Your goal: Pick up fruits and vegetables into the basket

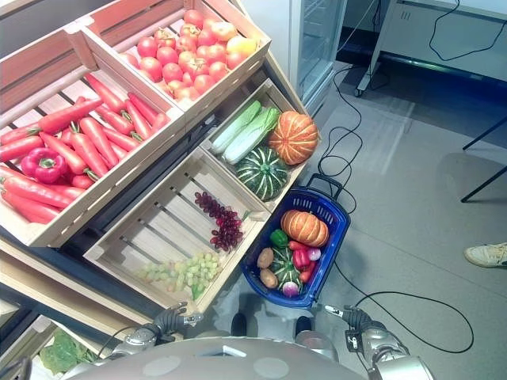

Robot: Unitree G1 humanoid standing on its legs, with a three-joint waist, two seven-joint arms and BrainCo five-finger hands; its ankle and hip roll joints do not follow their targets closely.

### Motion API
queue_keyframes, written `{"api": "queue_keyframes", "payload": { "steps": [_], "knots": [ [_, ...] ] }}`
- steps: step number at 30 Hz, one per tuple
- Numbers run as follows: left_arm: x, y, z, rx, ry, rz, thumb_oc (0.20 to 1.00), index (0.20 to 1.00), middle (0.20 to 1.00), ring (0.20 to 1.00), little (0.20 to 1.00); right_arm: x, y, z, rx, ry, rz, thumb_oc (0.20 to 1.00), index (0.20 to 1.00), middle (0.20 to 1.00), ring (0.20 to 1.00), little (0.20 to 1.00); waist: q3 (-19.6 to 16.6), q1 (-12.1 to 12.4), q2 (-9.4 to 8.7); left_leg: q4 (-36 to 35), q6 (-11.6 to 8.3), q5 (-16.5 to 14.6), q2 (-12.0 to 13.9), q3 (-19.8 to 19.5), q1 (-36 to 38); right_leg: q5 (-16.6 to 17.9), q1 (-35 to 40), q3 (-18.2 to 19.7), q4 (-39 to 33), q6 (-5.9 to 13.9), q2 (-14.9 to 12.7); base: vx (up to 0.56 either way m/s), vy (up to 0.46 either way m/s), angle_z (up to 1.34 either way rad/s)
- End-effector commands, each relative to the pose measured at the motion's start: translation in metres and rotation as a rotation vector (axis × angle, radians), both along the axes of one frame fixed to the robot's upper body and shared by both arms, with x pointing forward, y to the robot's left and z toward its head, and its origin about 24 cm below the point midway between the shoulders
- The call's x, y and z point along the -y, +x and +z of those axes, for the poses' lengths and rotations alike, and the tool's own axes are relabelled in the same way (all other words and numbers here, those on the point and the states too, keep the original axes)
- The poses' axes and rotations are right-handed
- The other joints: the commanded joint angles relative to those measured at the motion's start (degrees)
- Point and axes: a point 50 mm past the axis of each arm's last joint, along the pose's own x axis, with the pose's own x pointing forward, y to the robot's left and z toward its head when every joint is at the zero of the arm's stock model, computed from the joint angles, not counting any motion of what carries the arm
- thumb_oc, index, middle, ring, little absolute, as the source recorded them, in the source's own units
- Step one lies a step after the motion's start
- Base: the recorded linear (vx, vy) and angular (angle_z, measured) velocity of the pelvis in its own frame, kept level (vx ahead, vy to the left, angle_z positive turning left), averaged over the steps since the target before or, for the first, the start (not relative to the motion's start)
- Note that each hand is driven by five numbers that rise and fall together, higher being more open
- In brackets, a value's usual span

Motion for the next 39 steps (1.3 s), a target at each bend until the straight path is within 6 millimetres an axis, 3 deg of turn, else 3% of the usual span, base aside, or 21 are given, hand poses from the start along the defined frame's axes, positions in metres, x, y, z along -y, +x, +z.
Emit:
{"api": "queue_keyframes", "payload": {
  "steps": [1,32,39],
  "knots": [
    [-0.003,0.01,0.002,-0.025,-0.03,-0.013,1.0,1.0,1.0,1.0,1.0,-0.006,0.004,-0.001,-0.011,0.012,0.009,1.0,1.0,1.0,1.0,1.0,0.98,1.36,-2.67,0.08,-0.65,-0.74,2.64,3.51,-0.54,3.47,-0.13,-1.57,0.25,5.79,-7.71,0.0,0.0,0.0],
    [-0.013,0.025,0.01,0.1,0.031,0.045,1.0,1.0,1.0,1.0,1.0,-0.001,0.005,0.0,-0.007,0.004,0.0,1.0,1.0,1.0,1.0,1.0,0.79,1.53,-2.71,0.08,-0.61,-0.9,2.74,3.35,0.43,3.28,0.67,-1.64,0.36,5.76,-7.74,0.0,0.0,0.0],
    [-0.018,0.02,0.01,0.108,0.032,0.093,1.0,1.0,1.0,1.0,1.0,0.004,0.002,0.001,-0.014,-0.004,-0.006,1.0,1.0,1.0,1.0,1.0,1.36,1.63,-2.72,0.08,-0.81,-0.69,2.69,2.97,0.1,3.74,0.15,-1.17,0.25,6.0,-7.64,0.05,0.002,-0.02]
  ]
}}
